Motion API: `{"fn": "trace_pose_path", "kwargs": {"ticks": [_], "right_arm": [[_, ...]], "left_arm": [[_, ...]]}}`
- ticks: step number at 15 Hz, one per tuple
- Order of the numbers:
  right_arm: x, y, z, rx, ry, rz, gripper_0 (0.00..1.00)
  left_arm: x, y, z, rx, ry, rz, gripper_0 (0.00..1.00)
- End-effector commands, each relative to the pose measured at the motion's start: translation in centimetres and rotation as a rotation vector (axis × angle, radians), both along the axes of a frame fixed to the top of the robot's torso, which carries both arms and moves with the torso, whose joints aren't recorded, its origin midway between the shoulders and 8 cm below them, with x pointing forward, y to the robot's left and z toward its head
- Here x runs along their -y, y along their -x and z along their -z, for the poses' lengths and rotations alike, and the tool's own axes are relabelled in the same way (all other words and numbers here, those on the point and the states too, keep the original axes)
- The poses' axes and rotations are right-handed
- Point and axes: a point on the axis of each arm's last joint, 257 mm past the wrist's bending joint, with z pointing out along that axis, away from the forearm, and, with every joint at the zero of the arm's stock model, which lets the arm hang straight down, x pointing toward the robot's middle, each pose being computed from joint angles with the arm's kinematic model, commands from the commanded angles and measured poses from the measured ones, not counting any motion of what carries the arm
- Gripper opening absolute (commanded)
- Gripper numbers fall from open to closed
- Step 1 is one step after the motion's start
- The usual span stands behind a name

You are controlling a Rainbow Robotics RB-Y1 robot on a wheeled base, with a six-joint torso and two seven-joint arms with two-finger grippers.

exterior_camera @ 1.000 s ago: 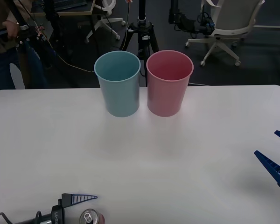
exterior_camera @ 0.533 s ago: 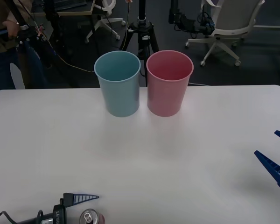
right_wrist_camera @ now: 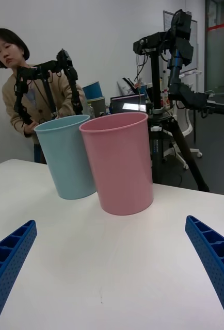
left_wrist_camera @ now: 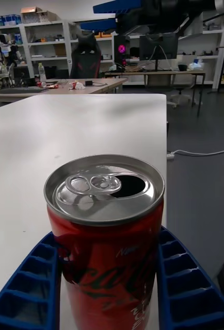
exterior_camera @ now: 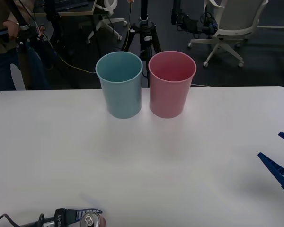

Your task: Grasp the object on the table and drop it into the matching bin: aluminum can to the light blue bin, PET bottle to the pink bin.

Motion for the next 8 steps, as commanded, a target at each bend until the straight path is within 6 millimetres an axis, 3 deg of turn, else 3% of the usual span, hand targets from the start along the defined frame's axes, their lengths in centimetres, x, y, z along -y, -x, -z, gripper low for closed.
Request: {"fn": "trace_pose_path", "kwargs": {"ticks": [1,4,8], "right_arm": [[0.0,0.0,0.0,0.0,0.0,0.0,1.0],[0.0,0.0,0.0,0.0,0.0,0.0,1.0],[0.0,0.0,0.0,0.0,0.0,0.0,1.0]], "left_arm": [[0.1,0.1,0.0,-0.01,0.003,0.002,0.12],[0.1,0.2,-0.1,-0.021,0.009,0.002,0.12],[0.1,0.2,-2.0,-0.073,0.05,-0.003,0.12]]}}
